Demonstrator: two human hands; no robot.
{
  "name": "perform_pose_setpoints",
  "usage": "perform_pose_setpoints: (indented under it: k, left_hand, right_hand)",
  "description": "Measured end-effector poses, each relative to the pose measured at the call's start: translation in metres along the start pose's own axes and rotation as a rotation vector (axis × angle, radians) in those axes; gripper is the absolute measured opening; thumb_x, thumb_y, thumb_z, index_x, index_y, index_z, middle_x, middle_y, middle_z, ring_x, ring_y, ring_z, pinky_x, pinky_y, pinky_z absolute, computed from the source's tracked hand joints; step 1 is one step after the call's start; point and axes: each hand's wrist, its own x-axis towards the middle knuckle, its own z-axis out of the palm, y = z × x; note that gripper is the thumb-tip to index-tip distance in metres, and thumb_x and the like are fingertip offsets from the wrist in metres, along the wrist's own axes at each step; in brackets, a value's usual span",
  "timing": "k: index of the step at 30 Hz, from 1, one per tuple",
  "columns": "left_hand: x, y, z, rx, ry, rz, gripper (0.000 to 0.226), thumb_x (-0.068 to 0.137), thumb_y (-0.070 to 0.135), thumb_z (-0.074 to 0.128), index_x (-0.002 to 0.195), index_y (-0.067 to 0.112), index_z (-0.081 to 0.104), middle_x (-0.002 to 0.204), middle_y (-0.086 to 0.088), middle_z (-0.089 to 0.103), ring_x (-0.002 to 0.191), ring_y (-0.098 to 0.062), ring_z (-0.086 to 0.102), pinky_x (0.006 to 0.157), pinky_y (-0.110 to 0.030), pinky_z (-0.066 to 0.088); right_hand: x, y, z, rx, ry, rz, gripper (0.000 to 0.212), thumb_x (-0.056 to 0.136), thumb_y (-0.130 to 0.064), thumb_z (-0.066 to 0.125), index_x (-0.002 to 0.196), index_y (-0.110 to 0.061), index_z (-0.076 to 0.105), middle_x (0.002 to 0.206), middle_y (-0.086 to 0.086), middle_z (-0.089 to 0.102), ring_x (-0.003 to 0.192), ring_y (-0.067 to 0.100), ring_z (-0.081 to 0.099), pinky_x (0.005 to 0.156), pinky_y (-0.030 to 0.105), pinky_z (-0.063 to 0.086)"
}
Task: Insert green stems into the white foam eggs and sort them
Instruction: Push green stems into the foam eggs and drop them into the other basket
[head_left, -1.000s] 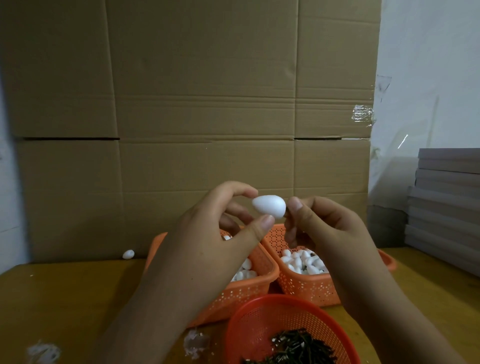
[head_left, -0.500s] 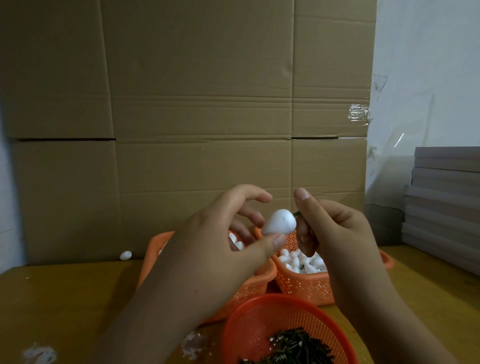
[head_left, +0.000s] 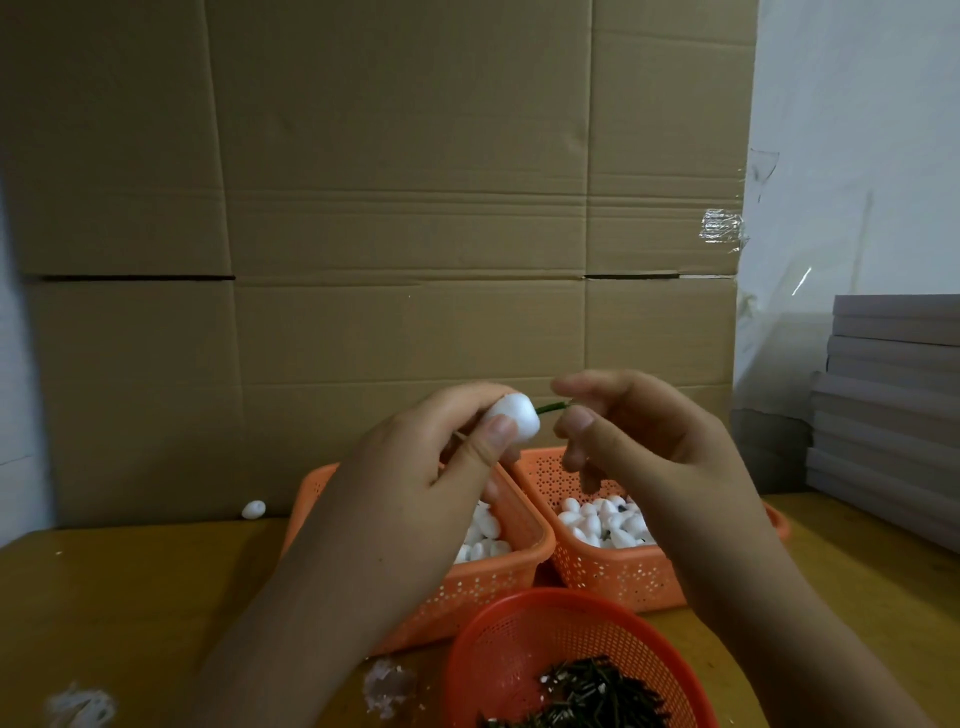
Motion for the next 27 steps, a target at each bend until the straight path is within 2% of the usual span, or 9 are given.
perform_pose_setpoints:
  k: [6,15,22,24,27]
  left_hand:
    - [0.000,-0.002,0.001,-0.012,-0.026,-0.014,0.030,0.088,0.052,0.041,0.105,0.046,0.065,0.088,0.021,0.068,0.072,-0.002,0.065,0.068,-0.024,0.048]
    - [0.004,-0.003,-0.006,-0.076,0.092,-0.006,0.028,0.091,0.046,0.038,0.103,0.044,0.063,0.090,0.013,0.067,0.073,-0.007,0.066,0.068,-0.031,0.052]
    - [0.003,-0.002,-0.003,-0.062,0.083,-0.010,0.027,0.089,0.046,0.040,0.098,0.043,0.065,0.089,0.012,0.068,0.072,-0.007,0.065,0.066,-0.025,0.048]
    - [0.003,-0.003,-0.003,-0.047,0.074,-0.010,0.026,0.089,0.048,0.041,0.098,0.044,0.065,0.088,0.013,0.068,0.072,-0.007,0.066,0.066,-0.027,0.049]
    - [0.003,-0.003,-0.003,-0.021,0.045,-0.007,0.028,0.086,0.058,0.042,0.098,0.046,0.064,0.088,0.014,0.068,0.073,-0.007,0.066,0.068,-0.034,0.052]
  right_hand:
    - [0.000,0.002,0.000,-0.081,0.004,-0.042,0.021,0.073,-0.028,0.065,0.089,-0.016,0.072,0.070,-0.002,0.069,0.060,0.004,0.062,0.058,0.015,0.050]
    - [0.002,0.008,-0.001,0.009,0.146,0.023,0.023,0.079,-0.035,0.061,0.076,-0.013,0.065,0.057,-0.002,0.061,0.053,0.006,0.056,0.055,0.015,0.049]
    - [0.001,0.010,0.004,0.017,0.169,0.062,0.035,0.094,-0.019,0.054,0.061,-0.007,0.050,0.048,-0.002,0.048,0.044,0.006,0.045,0.047,0.014,0.041]
    - [0.000,0.010,0.005,0.021,0.172,0.078,0.039,0.093,-0.020,0.054,0.056,-0.009,0.048,0.046,0.000,0.044,0.043,0.009,0.041,0.045,0.017,0.037]
    - [-0.001,0.009,0.007,0.027,0.195,0.094,0.044,0.092,-0.019,0.055,0.054,-0.001,0.043,0.045,0.005,0.038,0.043,0.014,0.035,0.043,0.021,0.033]
